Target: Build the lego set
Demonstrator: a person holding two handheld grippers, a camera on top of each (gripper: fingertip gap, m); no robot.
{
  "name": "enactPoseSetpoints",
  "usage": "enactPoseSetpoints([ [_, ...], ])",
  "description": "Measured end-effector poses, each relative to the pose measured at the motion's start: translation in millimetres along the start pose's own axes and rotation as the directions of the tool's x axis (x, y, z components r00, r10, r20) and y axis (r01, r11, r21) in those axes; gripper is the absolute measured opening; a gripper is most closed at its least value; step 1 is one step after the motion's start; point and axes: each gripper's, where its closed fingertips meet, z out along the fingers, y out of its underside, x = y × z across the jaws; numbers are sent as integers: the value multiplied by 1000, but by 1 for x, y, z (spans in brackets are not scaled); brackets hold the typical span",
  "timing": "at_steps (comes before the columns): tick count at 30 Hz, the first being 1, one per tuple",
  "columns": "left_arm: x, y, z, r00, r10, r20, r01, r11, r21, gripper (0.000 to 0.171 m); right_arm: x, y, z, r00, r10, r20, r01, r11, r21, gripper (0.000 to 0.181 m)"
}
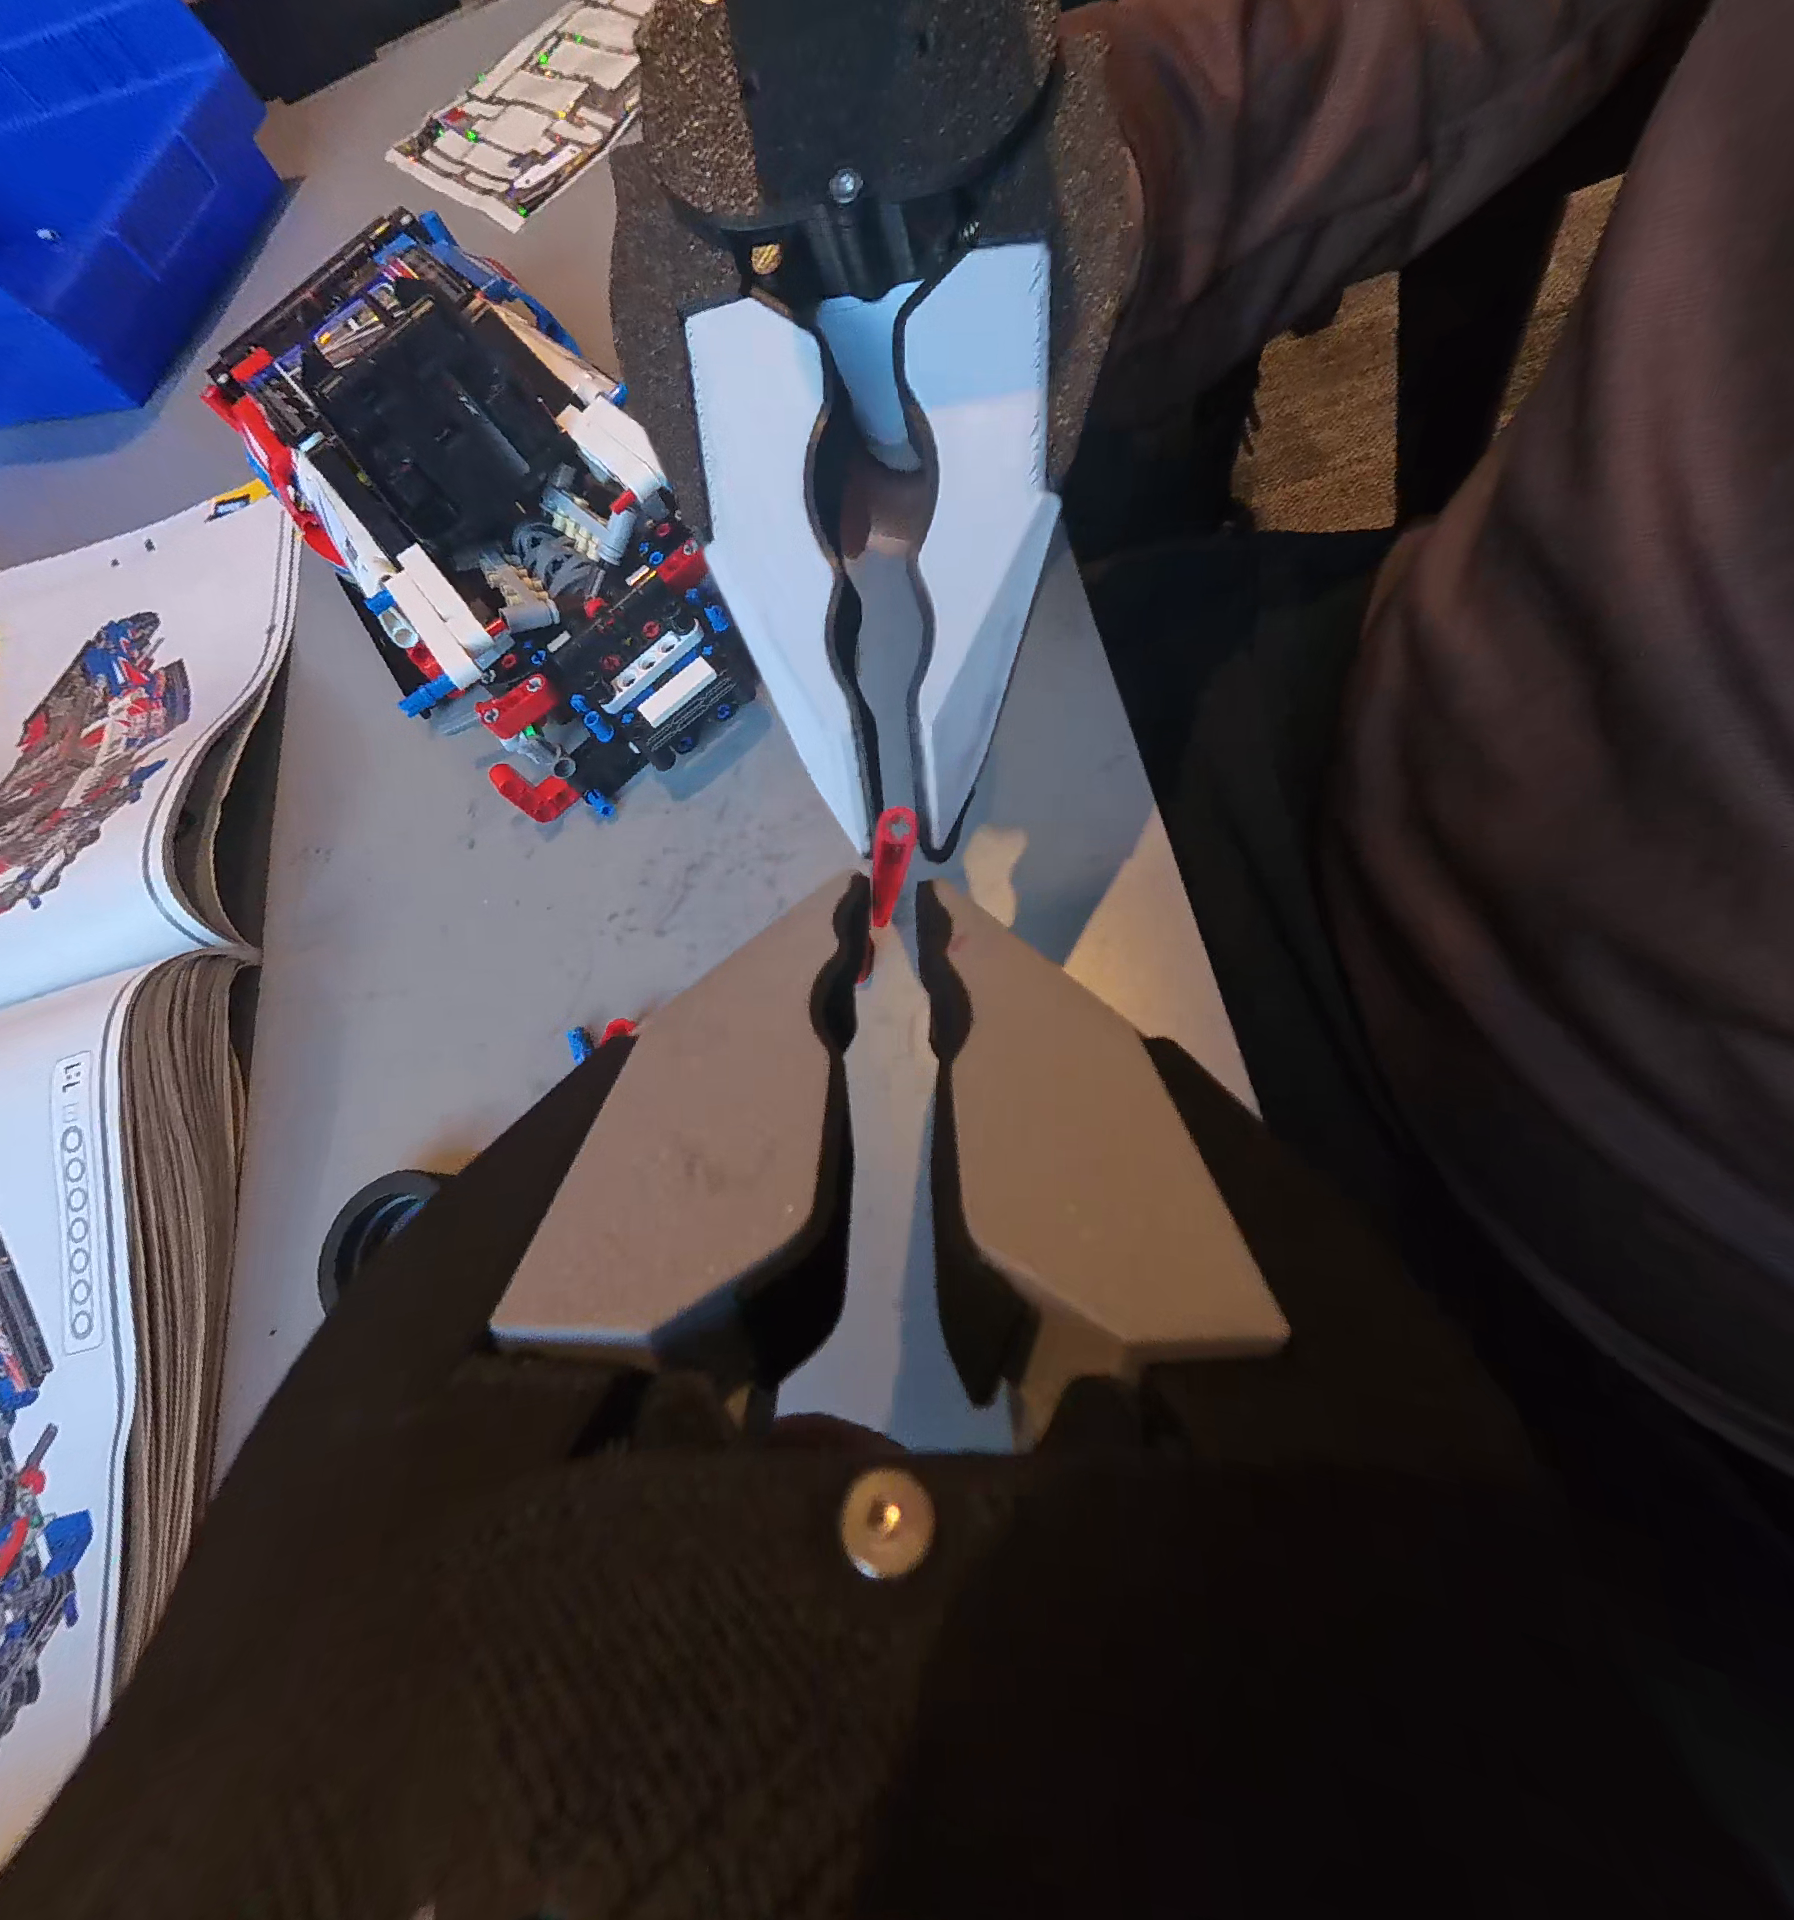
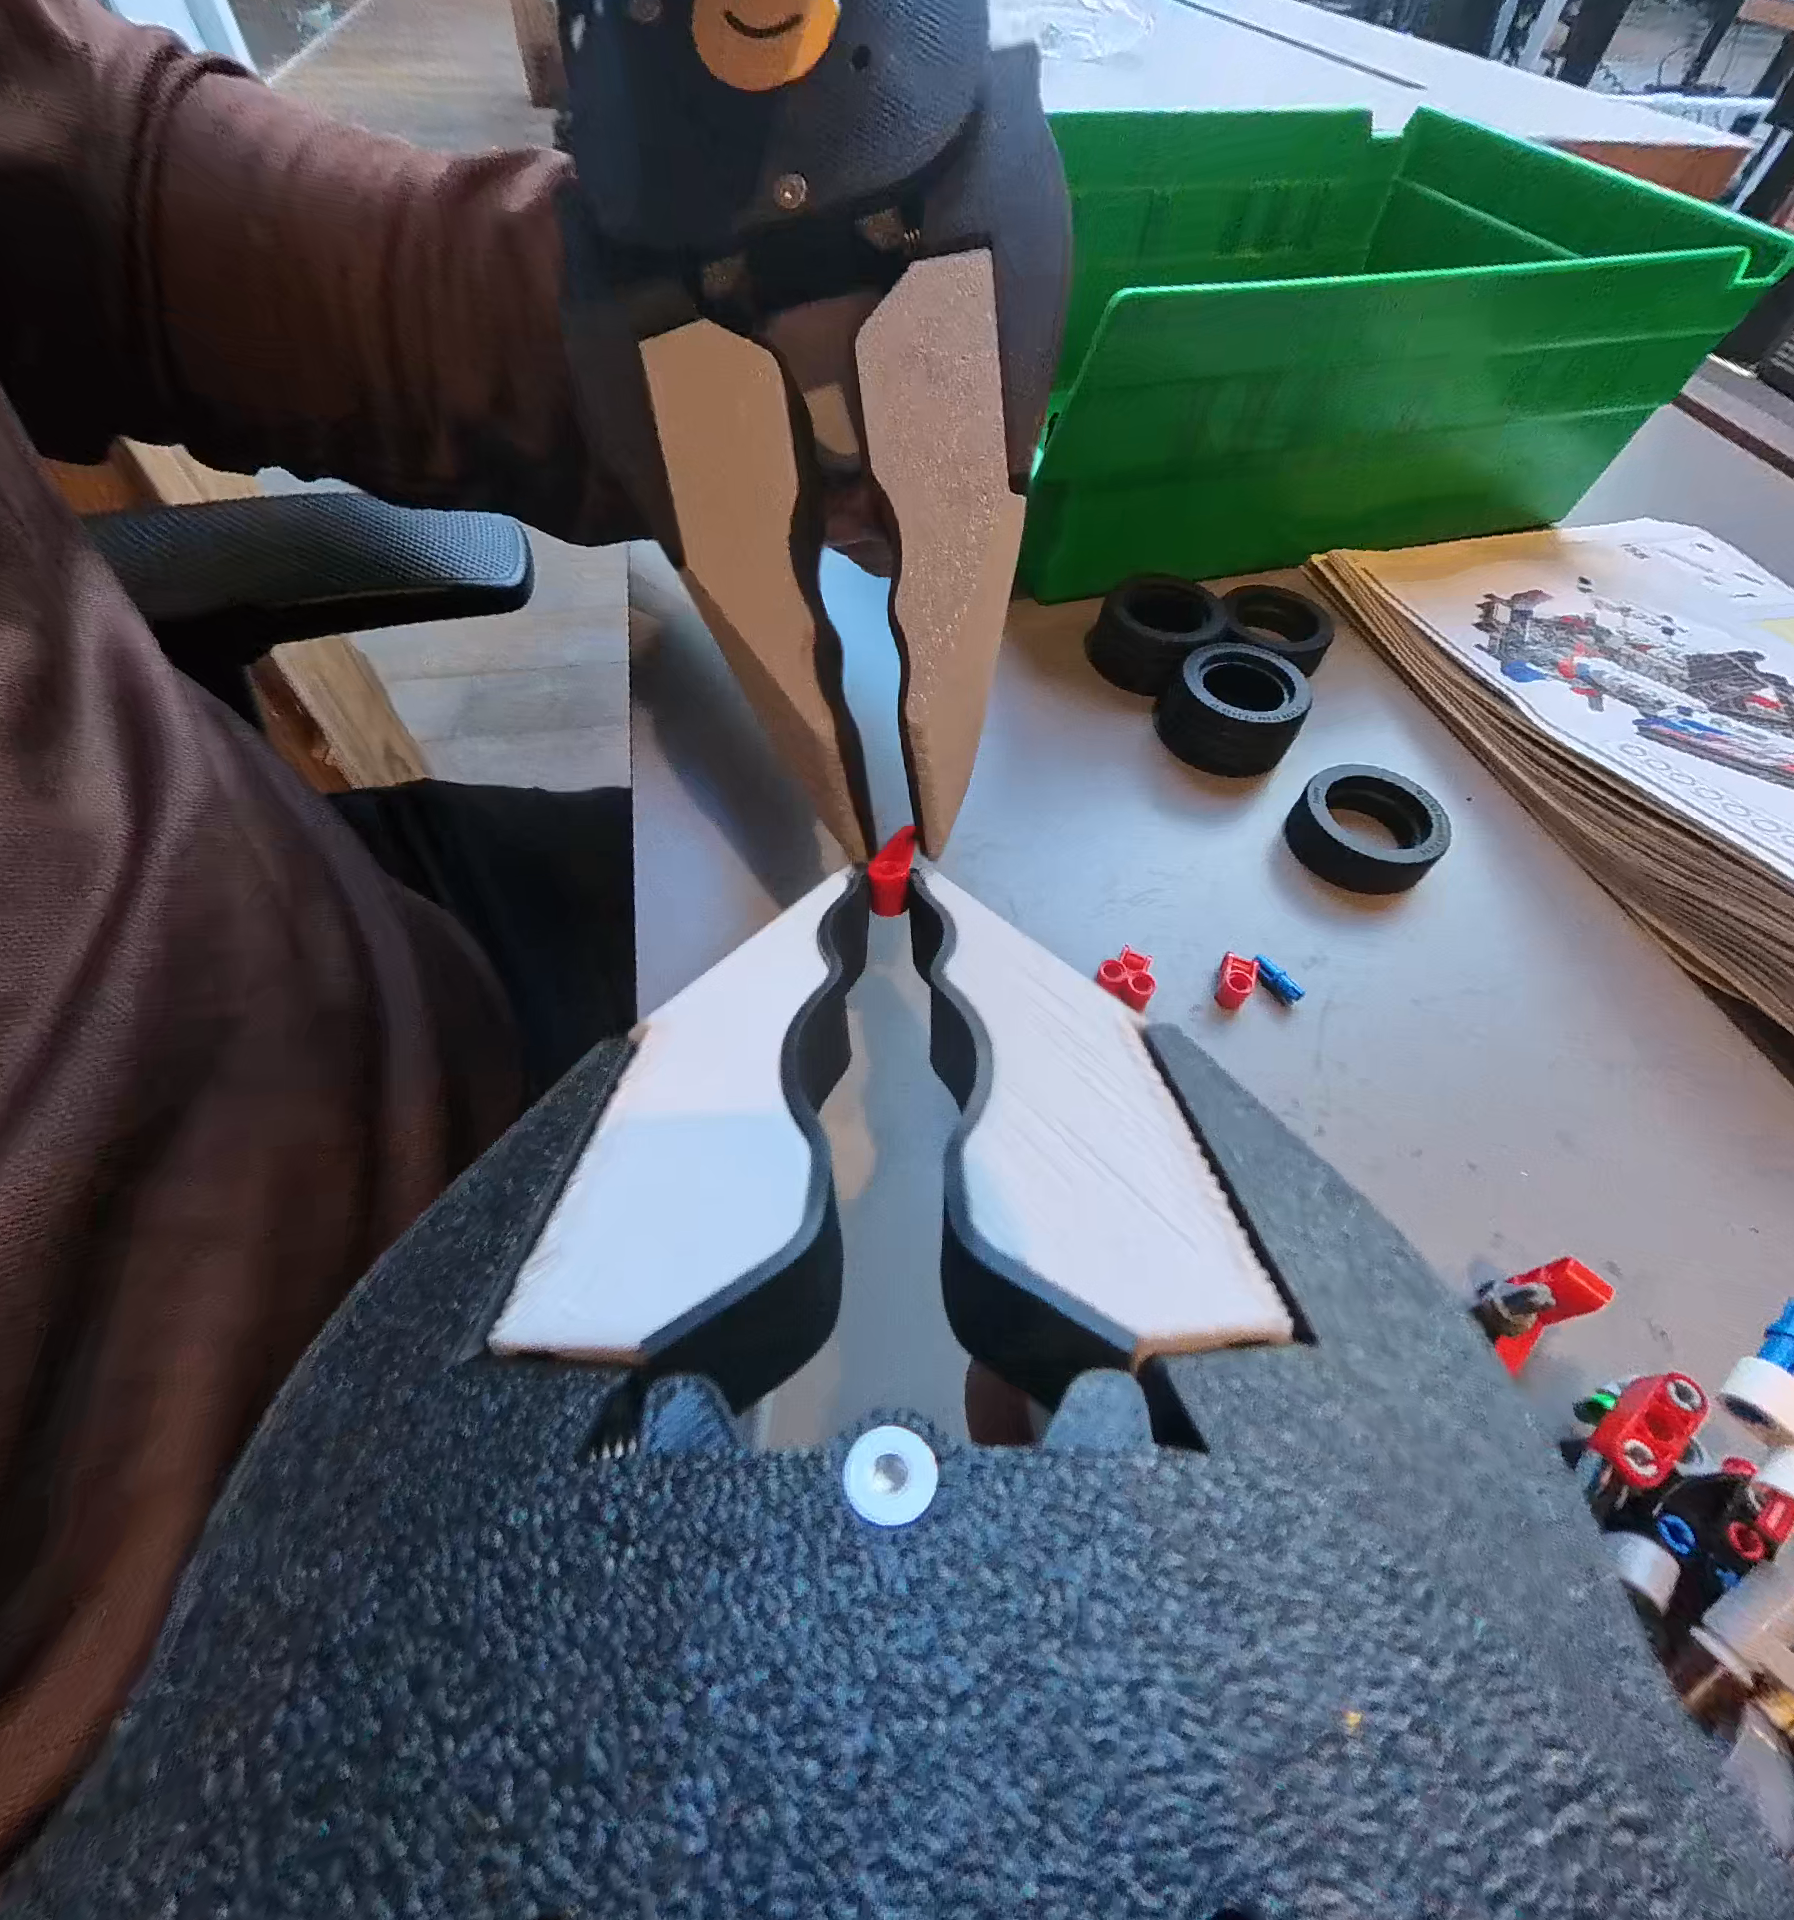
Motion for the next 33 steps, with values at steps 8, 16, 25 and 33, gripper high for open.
enactPoseSetpoints([
  [8,-1,-6,1,999,-21,-30,22,999,42,5,0,-4,-3,1000,4,17,-4,999,36,7],
  [16,-7,5,8,996,-85,11,85,996,8,2,13,4,-2,998,13,-58,-14,1000,-14,16],
  [25,-14,39,19,992,-122,23,124,978,-168,2,22,41,8,988,-47,-149,7,966,-260,19],
  [33,-18,39,23,995,-95,16,97,978,-182,3,28,34,7,988,-31,-149,-1,977,-211,11],
])
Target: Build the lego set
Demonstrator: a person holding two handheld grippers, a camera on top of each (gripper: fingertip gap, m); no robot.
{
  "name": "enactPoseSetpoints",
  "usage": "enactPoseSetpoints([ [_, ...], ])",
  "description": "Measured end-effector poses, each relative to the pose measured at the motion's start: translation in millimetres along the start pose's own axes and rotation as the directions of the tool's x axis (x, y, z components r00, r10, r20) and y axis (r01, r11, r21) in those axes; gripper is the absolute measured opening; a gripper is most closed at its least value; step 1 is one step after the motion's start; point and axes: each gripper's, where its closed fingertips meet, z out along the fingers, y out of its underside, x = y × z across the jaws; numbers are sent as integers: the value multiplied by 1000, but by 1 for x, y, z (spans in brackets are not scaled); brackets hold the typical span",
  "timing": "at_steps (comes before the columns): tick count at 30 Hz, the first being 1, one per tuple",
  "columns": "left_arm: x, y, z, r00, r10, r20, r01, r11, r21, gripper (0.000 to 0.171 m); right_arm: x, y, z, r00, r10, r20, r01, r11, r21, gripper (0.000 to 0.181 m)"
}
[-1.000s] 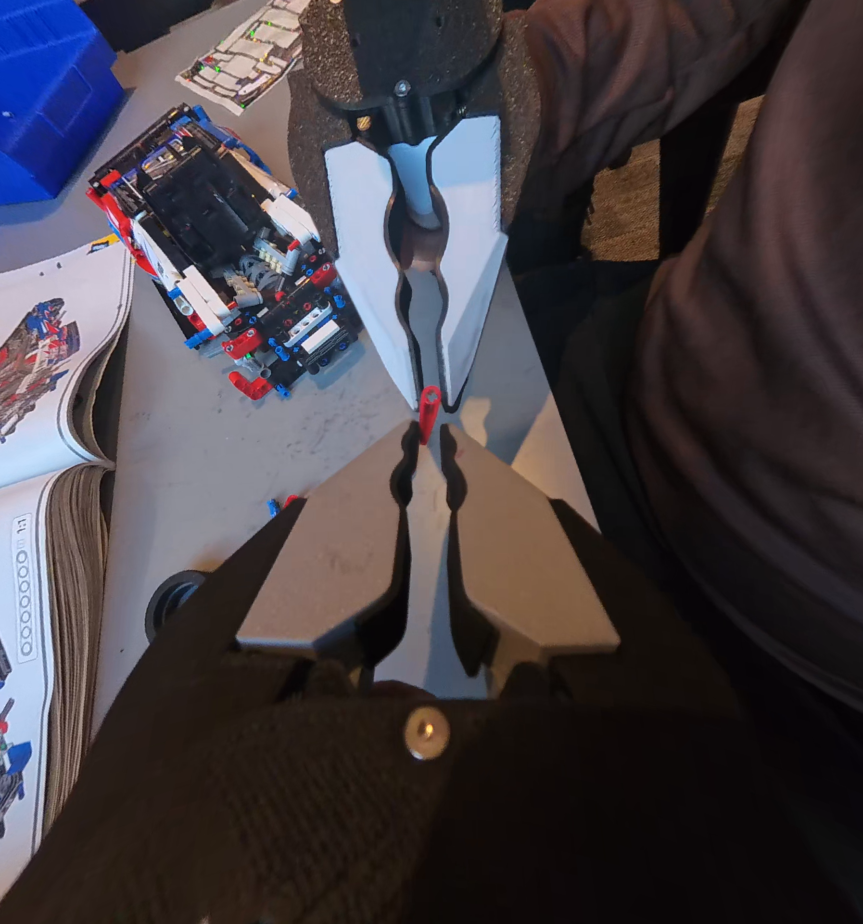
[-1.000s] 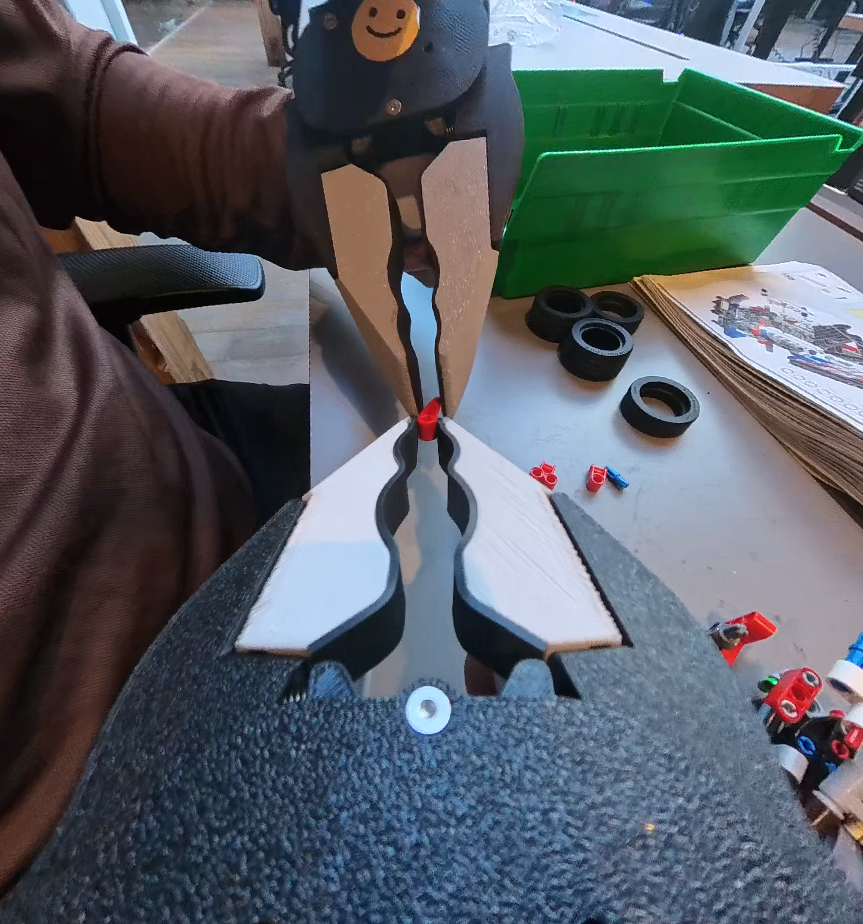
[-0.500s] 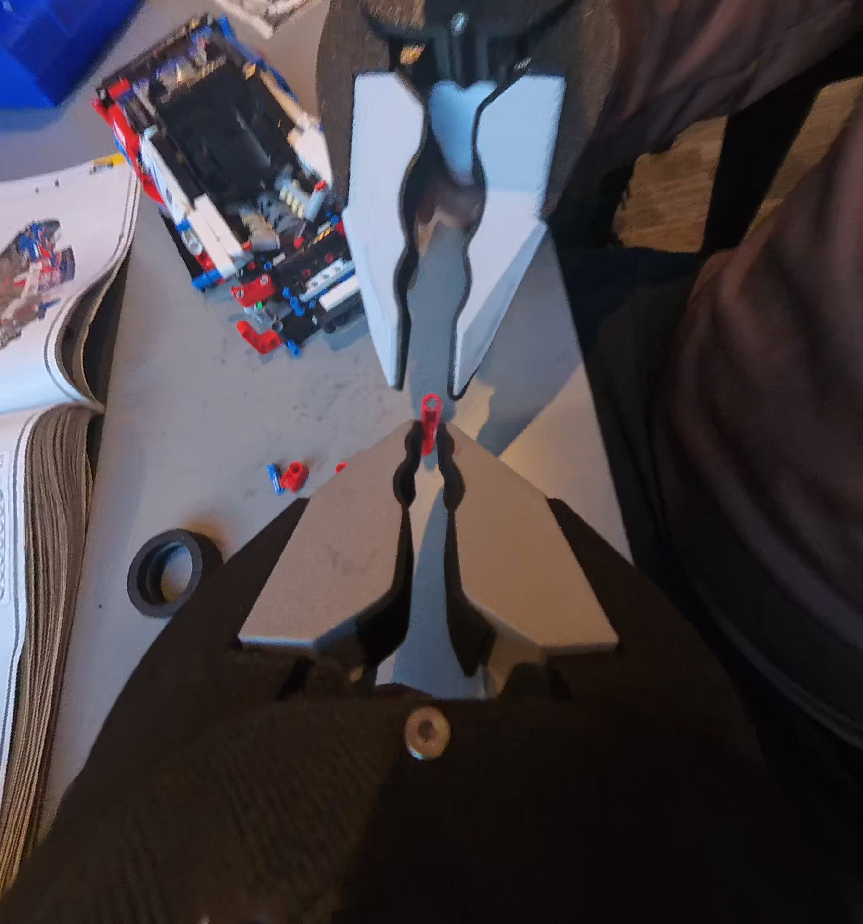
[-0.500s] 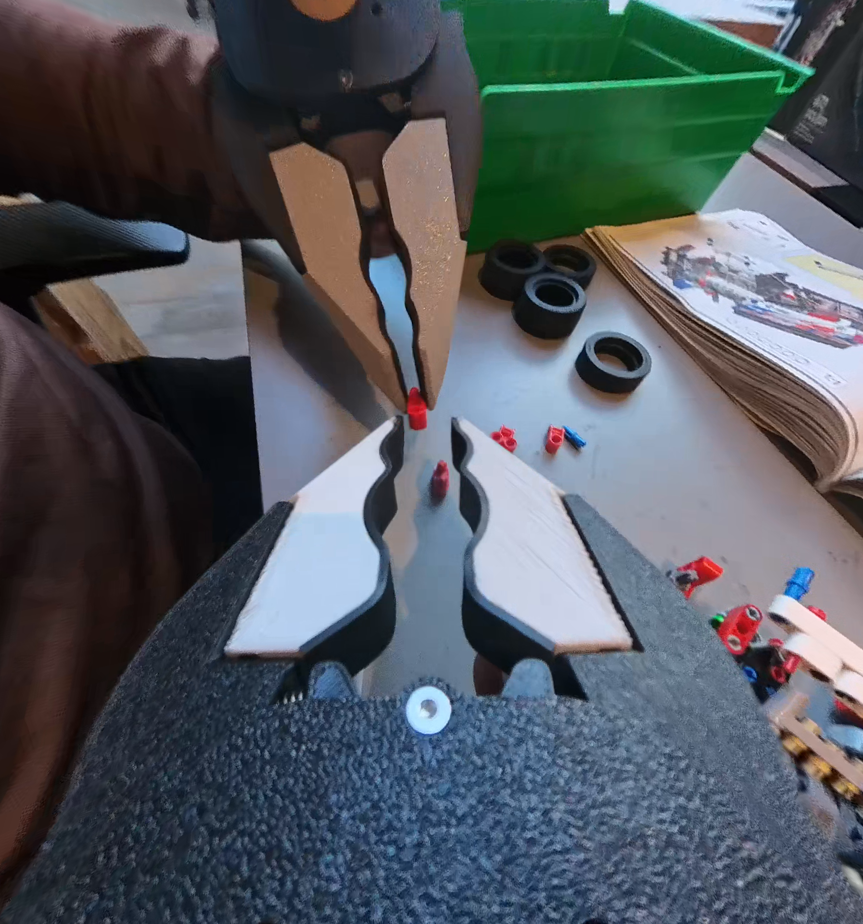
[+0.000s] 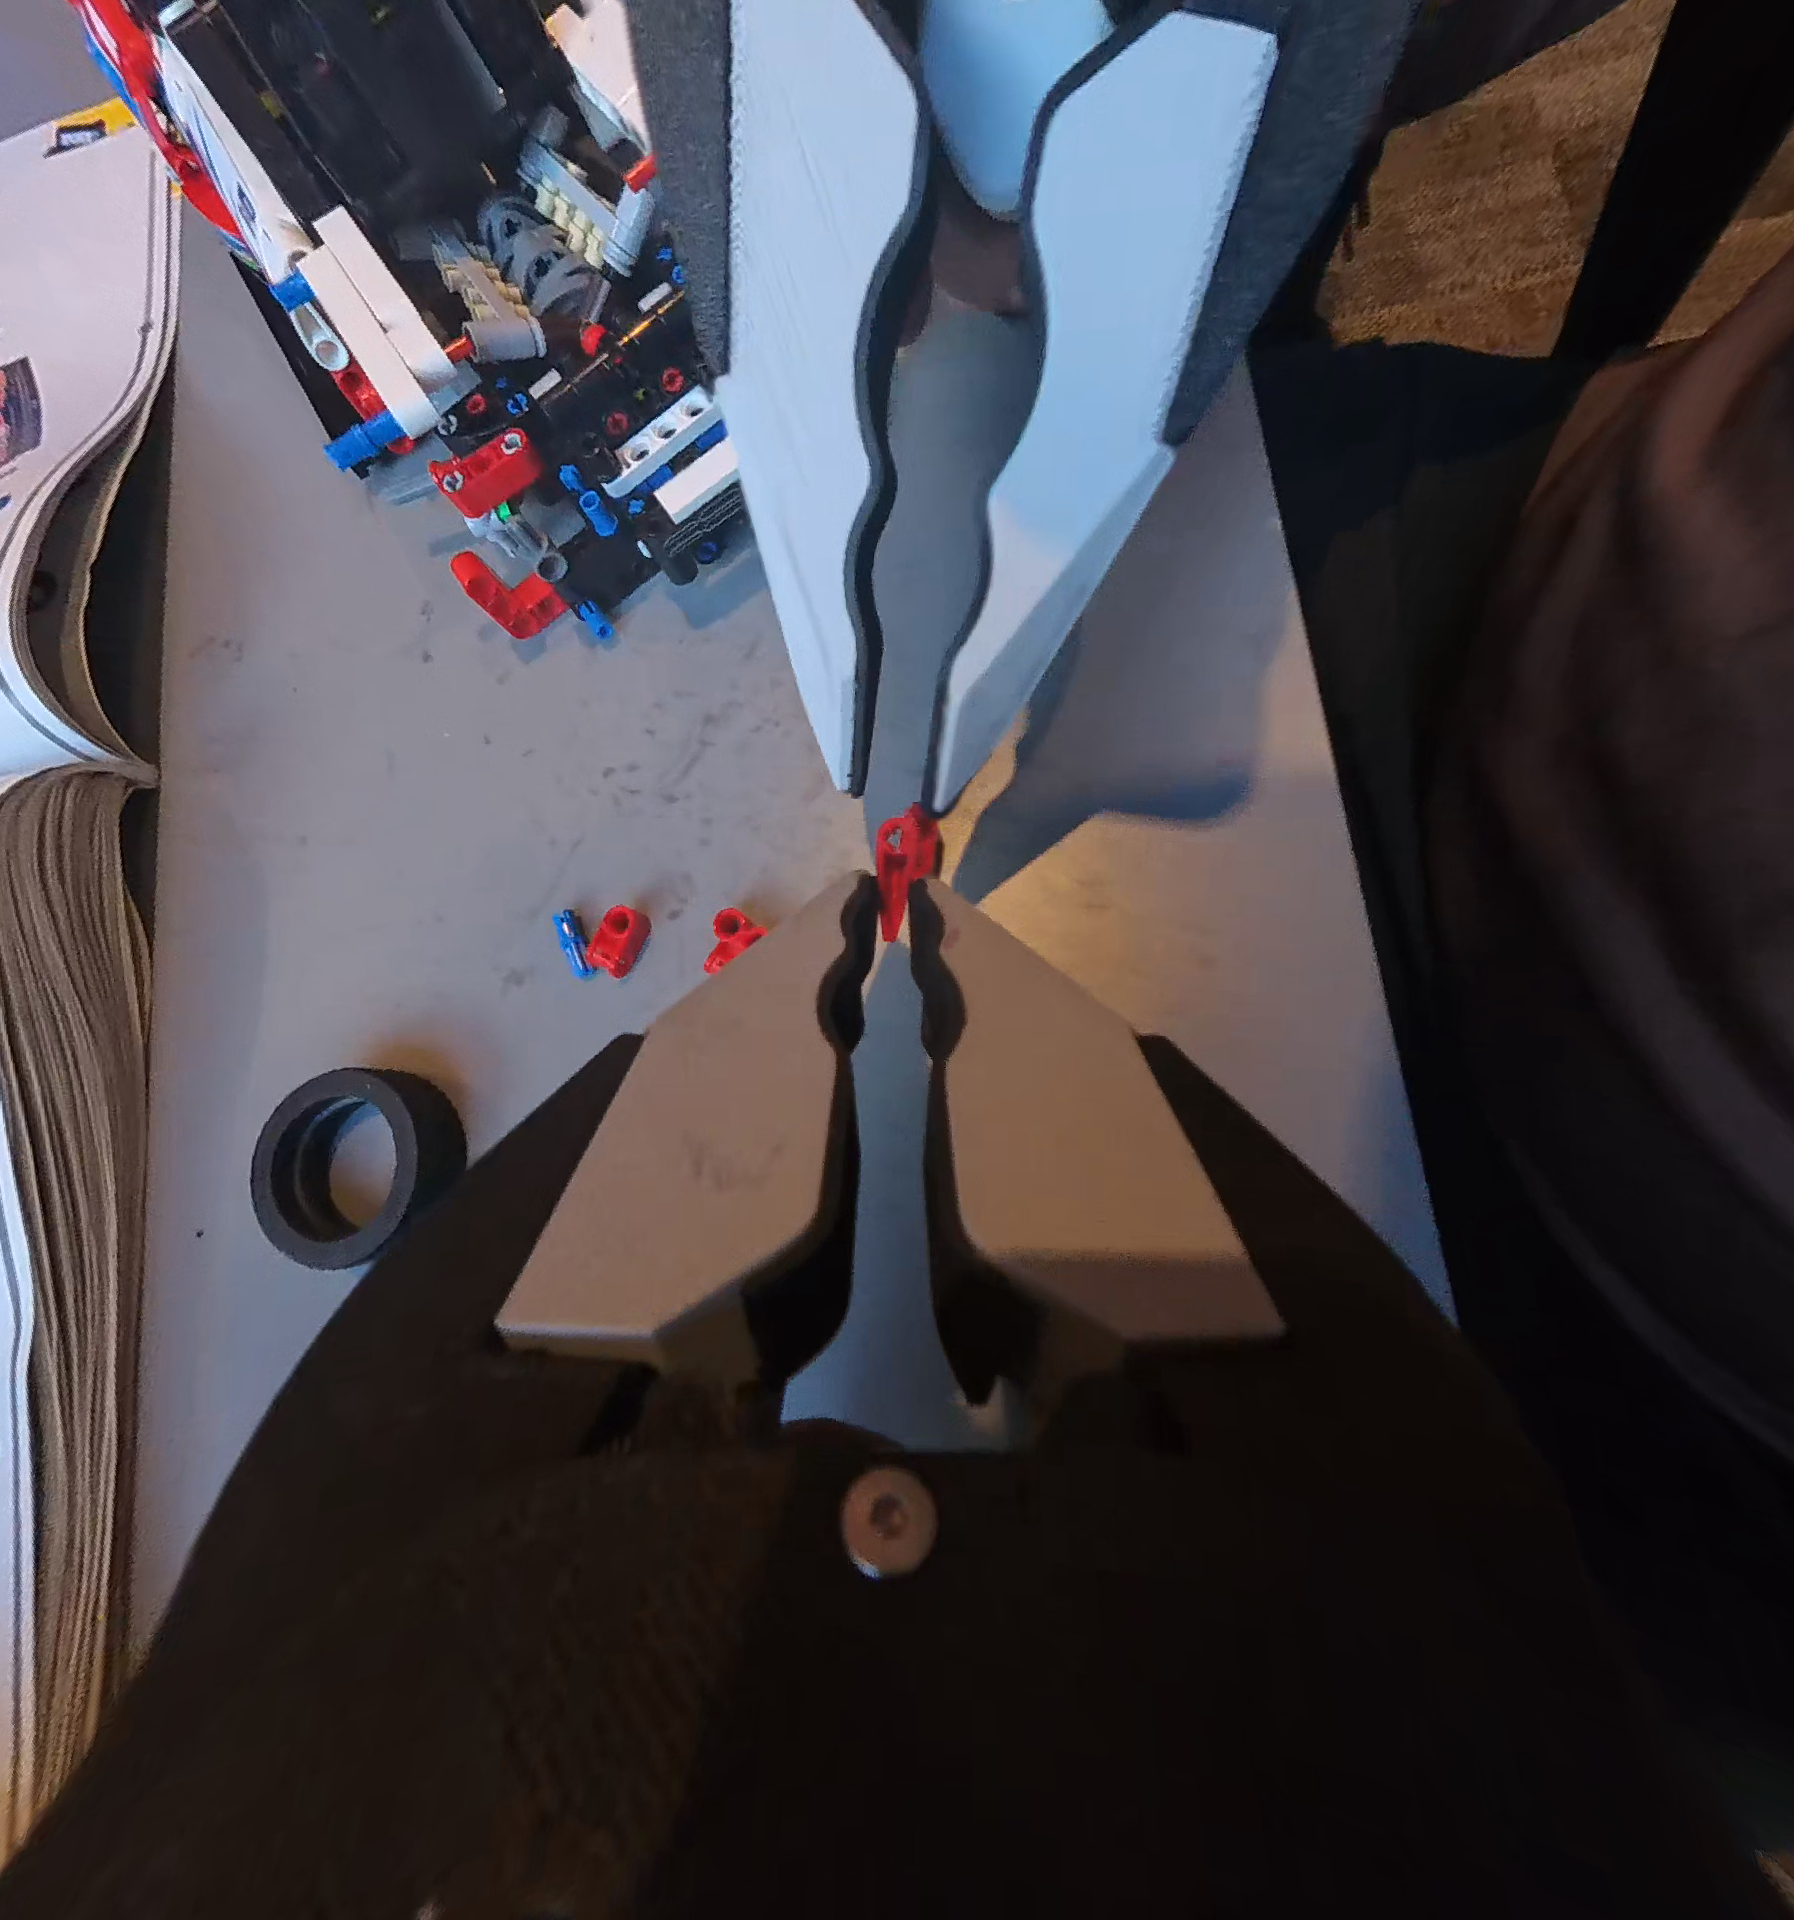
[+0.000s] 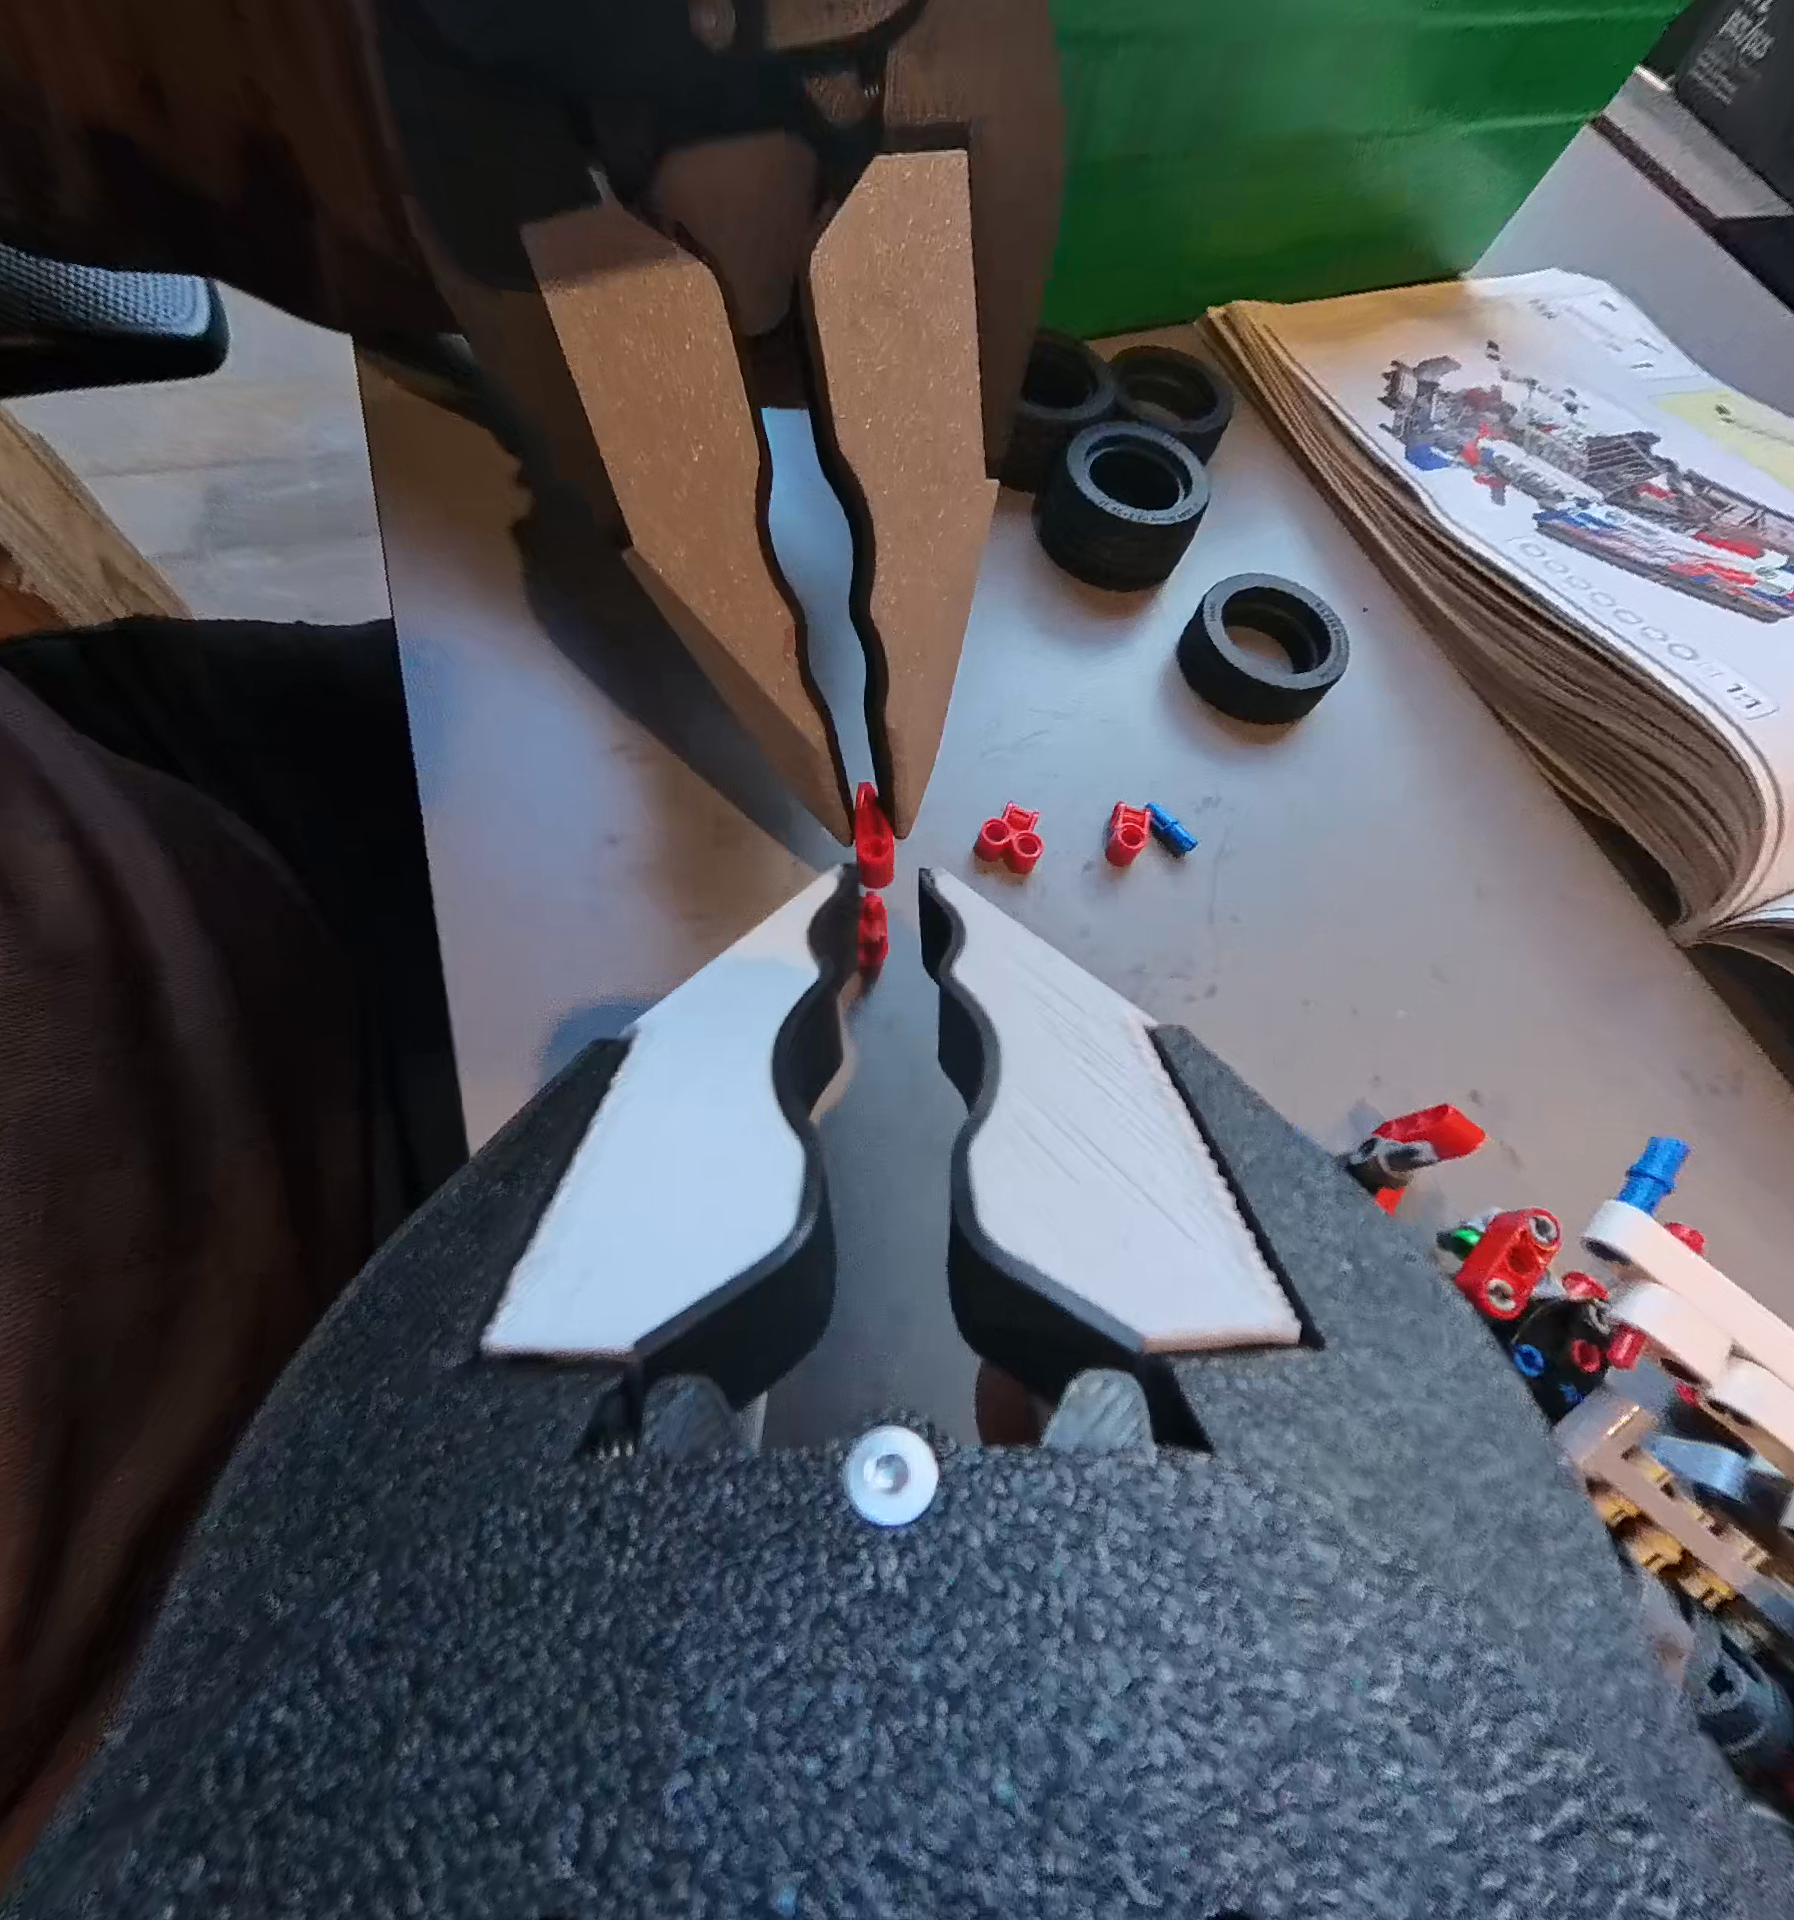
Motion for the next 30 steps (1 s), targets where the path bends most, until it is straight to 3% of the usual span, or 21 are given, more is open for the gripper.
enactPoseSetpoints([
  [6,-3,-1,-2,999,46,25,-45,997,-59,3,-1,0,3,1000,-22,15,22,1000,-7,3],
  [10,-2,0,-2,997,65,39,-61,993,-105,3,-3,0,4,999,-44,18,44,999,-10,10],
  [19,1,-6,-2,995,99,17,-97,990,-107,2,-3,-1,7,997,-78,10,78,997,-18,7],
  [30,6,-11,-3,999,-2,-34,6,993,121,2,-8,-2,5,997,-59,45,59,998,3,7],
])
